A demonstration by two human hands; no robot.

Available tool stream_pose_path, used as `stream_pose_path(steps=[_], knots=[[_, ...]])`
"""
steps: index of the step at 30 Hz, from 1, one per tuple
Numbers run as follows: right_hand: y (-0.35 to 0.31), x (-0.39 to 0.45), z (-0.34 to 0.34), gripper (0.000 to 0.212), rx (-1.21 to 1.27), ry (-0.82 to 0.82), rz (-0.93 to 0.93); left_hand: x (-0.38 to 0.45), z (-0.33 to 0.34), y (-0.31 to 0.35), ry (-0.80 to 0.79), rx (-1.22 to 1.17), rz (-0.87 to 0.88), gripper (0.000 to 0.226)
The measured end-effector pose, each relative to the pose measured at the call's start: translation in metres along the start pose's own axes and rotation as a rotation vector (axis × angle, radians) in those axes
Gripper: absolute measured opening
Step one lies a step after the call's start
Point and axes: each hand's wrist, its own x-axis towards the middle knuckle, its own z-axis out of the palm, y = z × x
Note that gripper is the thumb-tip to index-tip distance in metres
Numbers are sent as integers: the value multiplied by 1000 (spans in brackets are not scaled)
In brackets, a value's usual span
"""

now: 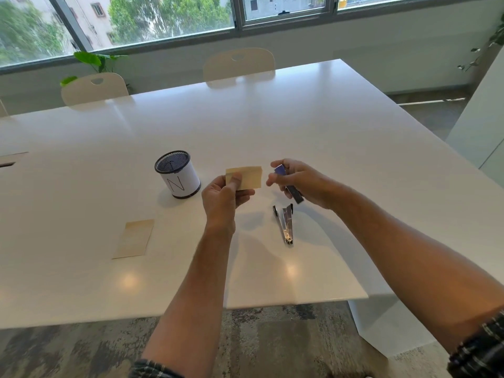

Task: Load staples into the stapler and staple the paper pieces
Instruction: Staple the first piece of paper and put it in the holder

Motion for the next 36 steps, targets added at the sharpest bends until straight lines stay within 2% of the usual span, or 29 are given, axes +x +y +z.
stream_pose_path(steps=[3, 9, 14, 19, 25, 29, 32, 36], knots=[[4, -3, 1, 38, 53, 5, -39, 0, 1, -3, 26, -46, -5, 16], [4, -4, 9, 63, -36, 89, -30, 1, 6, -6, 48, -107, -22, 17], [8, -2, 11, 48, 172, 126, -96, 2, 10, -4, 45, -201, -56, 8], [12, -2, 15, 25, 260, 132, -112, 4, 14, -4, 69, -251, -65, 7], [7, -2, 22, 51, 345, 93, -6, 6, 19, -9, 120, -300, -95, 6], [9, -1, 22, 39, 419, 68, -61, 7, 22, -9, 122, -317, -89, 10], [10, -2, 23, 32, 385, 82, -74, 8, 22, -8, 112, -310, -80, 8], [9, -5, 25, 42, 404, 110, -121, 7, 24, -8, 102, -299, -68, 8]])
